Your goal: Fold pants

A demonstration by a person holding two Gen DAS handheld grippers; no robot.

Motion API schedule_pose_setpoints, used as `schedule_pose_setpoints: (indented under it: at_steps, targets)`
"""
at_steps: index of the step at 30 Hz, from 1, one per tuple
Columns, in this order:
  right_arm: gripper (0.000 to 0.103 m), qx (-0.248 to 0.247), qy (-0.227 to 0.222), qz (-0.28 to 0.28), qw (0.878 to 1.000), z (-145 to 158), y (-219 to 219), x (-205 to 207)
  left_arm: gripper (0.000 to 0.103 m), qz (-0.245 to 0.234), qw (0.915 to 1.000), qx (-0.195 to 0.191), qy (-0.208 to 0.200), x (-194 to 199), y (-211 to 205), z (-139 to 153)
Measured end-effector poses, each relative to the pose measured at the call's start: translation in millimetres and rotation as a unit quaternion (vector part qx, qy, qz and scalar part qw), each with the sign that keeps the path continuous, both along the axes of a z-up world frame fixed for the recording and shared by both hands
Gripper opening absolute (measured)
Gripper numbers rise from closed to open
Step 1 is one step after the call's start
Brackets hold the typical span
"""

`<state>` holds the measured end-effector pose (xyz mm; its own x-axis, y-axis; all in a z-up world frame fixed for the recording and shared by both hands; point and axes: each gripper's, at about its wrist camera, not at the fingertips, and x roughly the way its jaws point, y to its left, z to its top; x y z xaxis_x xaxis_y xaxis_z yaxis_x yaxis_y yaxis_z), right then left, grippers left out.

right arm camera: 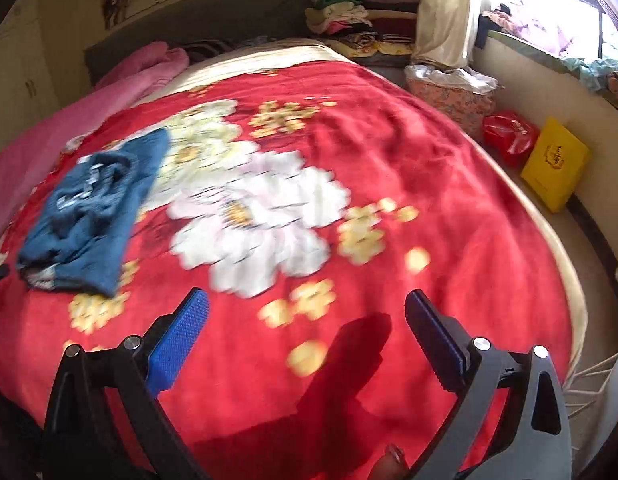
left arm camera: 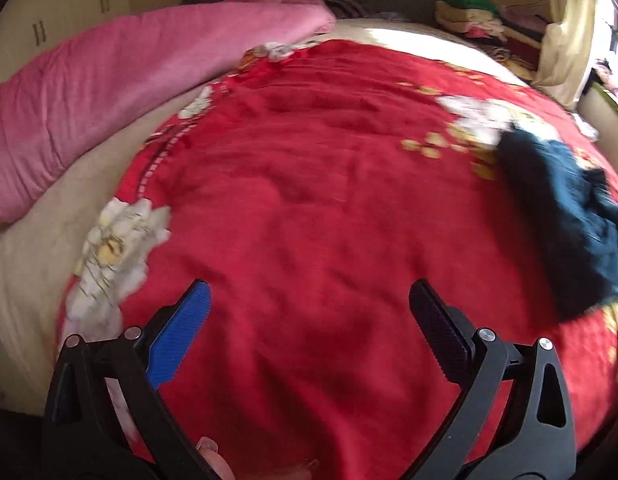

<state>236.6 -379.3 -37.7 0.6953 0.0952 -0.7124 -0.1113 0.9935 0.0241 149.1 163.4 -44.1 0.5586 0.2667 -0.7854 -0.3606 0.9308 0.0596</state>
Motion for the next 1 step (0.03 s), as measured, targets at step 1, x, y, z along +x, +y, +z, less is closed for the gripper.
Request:
schedule_pose_setpoints:
  at_steps: [1]
  targets:
    - [0.098,0.000,0.000,0.000,1.000,0.0,0.0,0.0,0.093,0.015,0.9998,0.003,0.011,14.9,20.9,-6.2]
